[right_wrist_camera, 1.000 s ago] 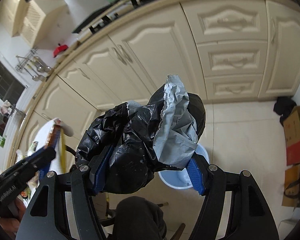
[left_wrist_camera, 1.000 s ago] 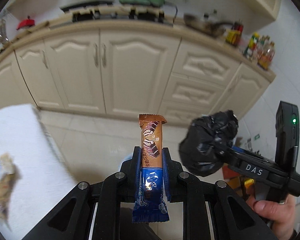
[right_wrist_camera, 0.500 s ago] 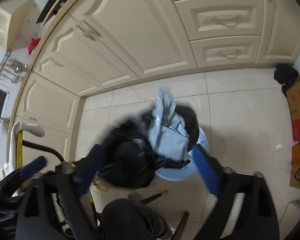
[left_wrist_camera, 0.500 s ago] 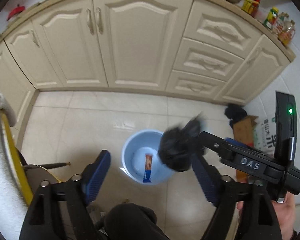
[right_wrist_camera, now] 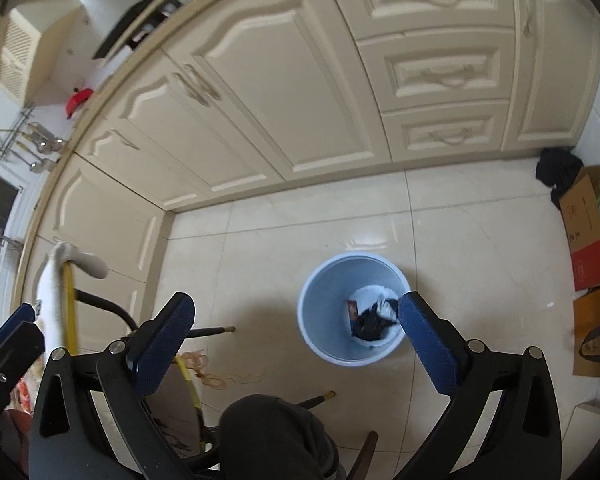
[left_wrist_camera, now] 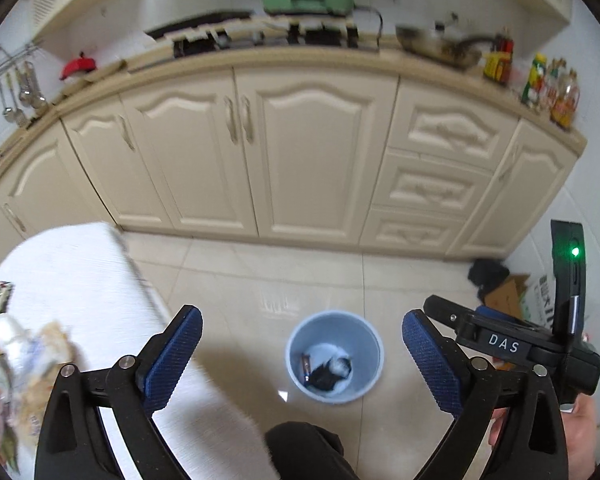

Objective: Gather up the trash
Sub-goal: 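Return both grippers to the table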

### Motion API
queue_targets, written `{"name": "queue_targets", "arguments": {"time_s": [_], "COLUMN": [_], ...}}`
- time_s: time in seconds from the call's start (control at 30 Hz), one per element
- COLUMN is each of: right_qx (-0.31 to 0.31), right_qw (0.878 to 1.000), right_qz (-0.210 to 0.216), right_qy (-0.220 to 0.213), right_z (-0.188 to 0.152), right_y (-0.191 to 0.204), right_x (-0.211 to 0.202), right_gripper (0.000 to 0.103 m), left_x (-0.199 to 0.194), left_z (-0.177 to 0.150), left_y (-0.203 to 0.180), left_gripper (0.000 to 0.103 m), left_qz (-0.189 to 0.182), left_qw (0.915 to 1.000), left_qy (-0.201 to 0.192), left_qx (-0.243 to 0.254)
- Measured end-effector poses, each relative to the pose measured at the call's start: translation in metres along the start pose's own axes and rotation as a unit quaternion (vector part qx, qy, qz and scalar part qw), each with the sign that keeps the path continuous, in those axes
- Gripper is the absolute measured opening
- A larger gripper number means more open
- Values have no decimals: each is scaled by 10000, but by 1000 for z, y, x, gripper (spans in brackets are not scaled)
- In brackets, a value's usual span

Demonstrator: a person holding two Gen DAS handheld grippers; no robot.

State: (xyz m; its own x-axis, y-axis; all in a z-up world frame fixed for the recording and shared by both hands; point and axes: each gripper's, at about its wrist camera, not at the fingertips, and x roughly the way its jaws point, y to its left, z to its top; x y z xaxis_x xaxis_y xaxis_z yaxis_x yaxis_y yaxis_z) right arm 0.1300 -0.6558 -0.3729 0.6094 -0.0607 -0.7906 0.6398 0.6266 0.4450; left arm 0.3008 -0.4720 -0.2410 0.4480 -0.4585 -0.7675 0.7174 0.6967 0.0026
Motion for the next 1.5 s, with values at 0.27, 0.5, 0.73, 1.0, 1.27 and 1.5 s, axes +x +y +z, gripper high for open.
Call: {"name": "queue_targets", "arguments": {"time_s": [0.27, 0.5, 0.73, 1.0, 1.27, 1.5], "right_qx": [-570, -1155, -1718, -2672, -3296, -3558], "right_qw": [9970, 9885, 9763, 9469, 9191, 9069], "right_qz": [269, 624, 853, 1185, 1544, 1647], "right_qy": [-438, -754, -1005, -1339, -1509, -1543], "right_z": [-10, -29, -54, -98, -140, -160], "right_y": [68, 137, 206, 290, 348, 374], "right_x": [-56, -96, -127, -162, -182, -189], "right_gripper": [103, 103, 103, 103, 103, 103], "left_x": [-96, -188, -284, -363, -414, -439], "left_z": [-36, -103, -175, -247, -300, -339], "left_y": [45, 60, 75, 91, 88, 76], "left_gripper": [102, 102, 102, 102, 102, 102], "left_qz": [121, 581, 1060, 1662, 2165, 2248], "left_qw": [9957, 9874, 9730, 9490, 9293, 9221], "left_qy": [-819, -1293, -1711, -2153, -2329, -2340], "left_qx": [-419, -703, -1126, -1594, -1880, -2105]}}
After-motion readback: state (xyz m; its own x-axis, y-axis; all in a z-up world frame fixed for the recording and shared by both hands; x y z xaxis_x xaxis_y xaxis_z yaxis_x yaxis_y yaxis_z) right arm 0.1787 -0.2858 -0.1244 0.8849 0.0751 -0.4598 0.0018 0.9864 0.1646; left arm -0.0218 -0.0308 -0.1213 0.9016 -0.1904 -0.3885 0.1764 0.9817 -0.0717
